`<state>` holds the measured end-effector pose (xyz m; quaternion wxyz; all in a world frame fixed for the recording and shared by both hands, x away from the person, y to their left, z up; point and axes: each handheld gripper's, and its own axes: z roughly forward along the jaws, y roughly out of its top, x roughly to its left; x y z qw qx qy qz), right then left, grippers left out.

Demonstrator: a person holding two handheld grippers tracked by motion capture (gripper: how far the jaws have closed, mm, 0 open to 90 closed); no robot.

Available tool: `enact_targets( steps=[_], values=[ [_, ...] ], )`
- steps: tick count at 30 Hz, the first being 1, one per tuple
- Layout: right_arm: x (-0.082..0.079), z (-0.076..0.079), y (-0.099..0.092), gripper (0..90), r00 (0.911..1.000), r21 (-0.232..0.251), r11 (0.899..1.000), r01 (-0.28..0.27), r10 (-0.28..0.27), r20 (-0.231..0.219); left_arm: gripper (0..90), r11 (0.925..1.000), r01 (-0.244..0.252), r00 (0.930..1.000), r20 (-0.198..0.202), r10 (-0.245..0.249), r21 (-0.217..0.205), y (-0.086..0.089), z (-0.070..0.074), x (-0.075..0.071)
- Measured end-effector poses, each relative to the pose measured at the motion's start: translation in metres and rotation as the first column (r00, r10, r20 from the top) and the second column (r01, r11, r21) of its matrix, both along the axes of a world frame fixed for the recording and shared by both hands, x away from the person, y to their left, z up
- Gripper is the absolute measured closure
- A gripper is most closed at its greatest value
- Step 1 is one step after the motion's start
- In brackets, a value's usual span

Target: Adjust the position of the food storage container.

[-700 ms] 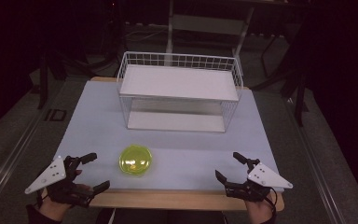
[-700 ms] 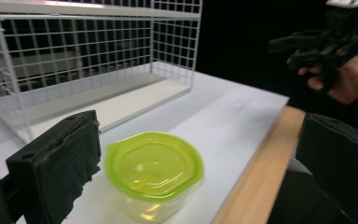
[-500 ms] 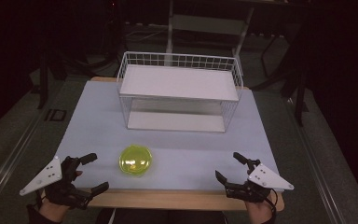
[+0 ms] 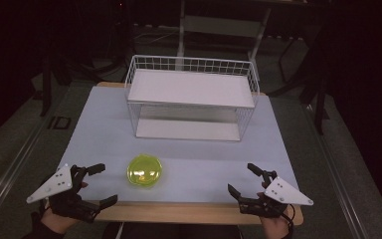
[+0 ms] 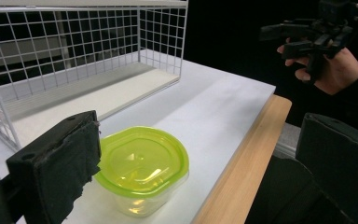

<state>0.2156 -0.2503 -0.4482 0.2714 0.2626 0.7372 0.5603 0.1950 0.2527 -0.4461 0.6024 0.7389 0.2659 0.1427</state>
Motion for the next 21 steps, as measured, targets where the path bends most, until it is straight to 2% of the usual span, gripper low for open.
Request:
enact_targets(
  steps=[3,7,10,11,12,13,14,16,17,18,19,21],
  values=[
    [-0.001,0.001,0.0,13.0,0.9999,0.008,1.0,-0.005,0.004,0.01,1.0,0.9992,-0.008,0.9999,-0.01,0.009,0.038,-0.001,0.003,0.006],
    [-0.002,0.001,0.001,12.9,1.0,0.004,1.0,0.001,-0.001,0.01,9.1,0.9975,-0.018,0.9992,-0.035,0.021,0.068,0.002,0.002,0.017],
    [-0.002,0.002,0.002,13.0,0.9999,0.01,1.0,-0.002,0.002,0.01,30.5,0.9969,0.009,0.9986,-0.053,-0.005,0.078,0.005,-0.001,0.023],
    [-0.002,0.002,0.002,13.0,0.9999,0.008,1.0,0.0,0.0,0.012,44.4,0.9958,0.018,0.9979,-0.064,-0.012,0.09,0.006,-0.002,0.025],
    [-0.002,0.002,0.003,13.0,0.9998,0.002,1.0,0.003,-0.003,0.018,53.3,0.9958,0.016,0.9975,-0.069,-0.01,0.09,0.007,-0.003,0.027],
    [-0.002,0.002,0.003,13.0,0.9999,0.004,1.0,0.001,-0.001,0.016,56.0,0.9965,0.017,0.997,-0.076,-0.011,0.082,0.009,-0.005,0.03],
    [-0.002,0.002,0.003,13.0,0.9999,0.007,1.0,-0.002,0.002,0.012,64.7,0.9962,0.009,0.996,-0.089,-0.002,0.087,0.01,-0.006,0.033],
    [-0.003,0.002,0.003,13.0,0.9999,0.006,1.0,-0.003,0.003,0.016,75.5,0.997,0.002,0.9943,-0.106,0.006,0.078,0.014,-0.01,0.038],
    [-0.002,0.002,0.003,13.0,0.9998,0.012,1.0,-0.008,0.008,0.017,80.0,0.9947,-0.026,0.9902,-0.134,0.04,0.1,0.015,-0.012,0.041],
    [-0.002,0.002,0.002,13.0,0.9998,0.014,1.0,-0.006,0.006,0.016,86.2,0.9939,-0.027,0.9881,-0.148,0.043,0.107,0.016,-0.015,0.044],
    [-0.002,0.002,0.002,13.0,0.9999,0.011,1.0,-0.006,0.005,0.016,88.8,0.9929,-0.031,0.9853,-0.163,0.049,0.115,0.017,-0.018,0.046],
    [-0.002,0.002,0.002,13.0,0.9998,0.013,1.0,-0.01,0.01,0.018,90.0,0.9855,-0.063,0.9736,-0.207,0.095,0.158,0.018,-0.023,0.05]
  ],
)
